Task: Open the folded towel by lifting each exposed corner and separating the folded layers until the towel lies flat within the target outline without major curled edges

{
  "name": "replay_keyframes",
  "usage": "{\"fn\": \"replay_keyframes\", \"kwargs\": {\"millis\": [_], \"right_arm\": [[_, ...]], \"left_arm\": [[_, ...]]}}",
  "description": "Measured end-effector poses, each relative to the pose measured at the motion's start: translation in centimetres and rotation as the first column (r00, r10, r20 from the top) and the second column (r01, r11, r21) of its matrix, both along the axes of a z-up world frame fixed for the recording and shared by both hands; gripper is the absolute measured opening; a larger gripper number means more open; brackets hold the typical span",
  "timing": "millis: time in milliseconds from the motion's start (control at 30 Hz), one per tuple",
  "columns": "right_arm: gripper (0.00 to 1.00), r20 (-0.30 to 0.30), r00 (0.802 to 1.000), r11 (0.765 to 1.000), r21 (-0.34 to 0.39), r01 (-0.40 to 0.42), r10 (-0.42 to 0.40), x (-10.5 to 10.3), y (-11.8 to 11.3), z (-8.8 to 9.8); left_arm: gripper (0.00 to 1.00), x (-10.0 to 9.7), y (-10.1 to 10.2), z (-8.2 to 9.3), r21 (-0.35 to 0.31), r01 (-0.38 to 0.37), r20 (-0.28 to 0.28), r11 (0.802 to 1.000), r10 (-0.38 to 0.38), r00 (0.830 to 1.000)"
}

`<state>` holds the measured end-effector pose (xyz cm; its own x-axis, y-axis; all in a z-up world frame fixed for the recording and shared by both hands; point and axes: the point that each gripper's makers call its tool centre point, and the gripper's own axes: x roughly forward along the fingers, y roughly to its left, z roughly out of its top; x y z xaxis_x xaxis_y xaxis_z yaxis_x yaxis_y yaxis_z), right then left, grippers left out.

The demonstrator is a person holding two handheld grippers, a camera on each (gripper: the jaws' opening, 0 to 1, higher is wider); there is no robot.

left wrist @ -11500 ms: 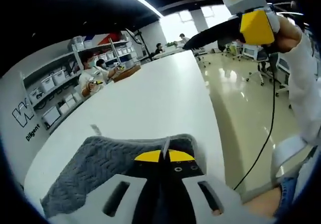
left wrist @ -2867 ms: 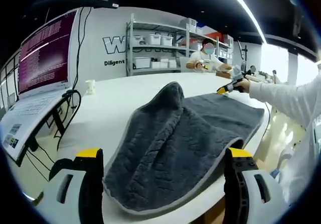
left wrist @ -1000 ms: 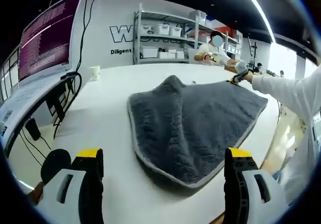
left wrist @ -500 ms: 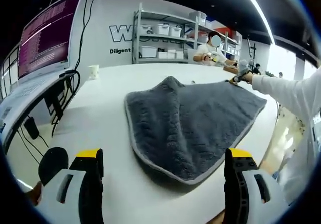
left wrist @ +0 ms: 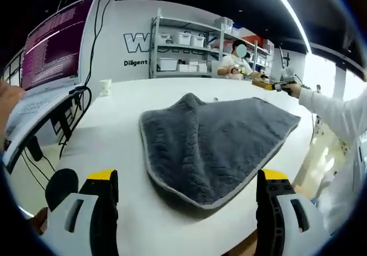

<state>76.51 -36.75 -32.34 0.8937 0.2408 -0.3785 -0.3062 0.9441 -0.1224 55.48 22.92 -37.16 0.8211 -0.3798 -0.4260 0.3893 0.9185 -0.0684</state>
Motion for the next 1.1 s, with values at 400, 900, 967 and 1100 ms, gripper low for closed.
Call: {"fn": "replay_keyframes", "kwargs": {"millis": [400, 900, 967, 1100], "right_arm": [[0.49, 0.15, 0.983, 0.973, 0.189, -0.134, 0.106, -11.5, 6.7, 2.8], [0.71, 0.165, 0.986, 0.989, 0.144, -0.021, -0.003, -20.1, 9.7, 0.4], [0.72, 0.117, 0.993, 0.993, 0.115, 0.012, -0.026, -21.1, 9.7, -0.8], [0.82, 0.044, 0.999, 0.99, 0.136, 0.027, -0.033, -22.0, 10.0, -2.5]], "left_arm": [[0.99, -0.8, -1.9, 1.0, 0.022, 0.038, 0.025, 0.999, -0.038, 0.999], [0.99, -0.7, -4.1, 1.5, 0.019, 0.078, 0.03, 0.997, -0.078, 0.996], [0.99, -0.7, -4.3, 1.4, 0.023, 0.082, 0.022, 0.996, -0.082, 0.996], [0.99, -0.7, -4.6, 1.5, 0.022, 0.088, 0.012, 0.996, -0.088, 0.996]]}}
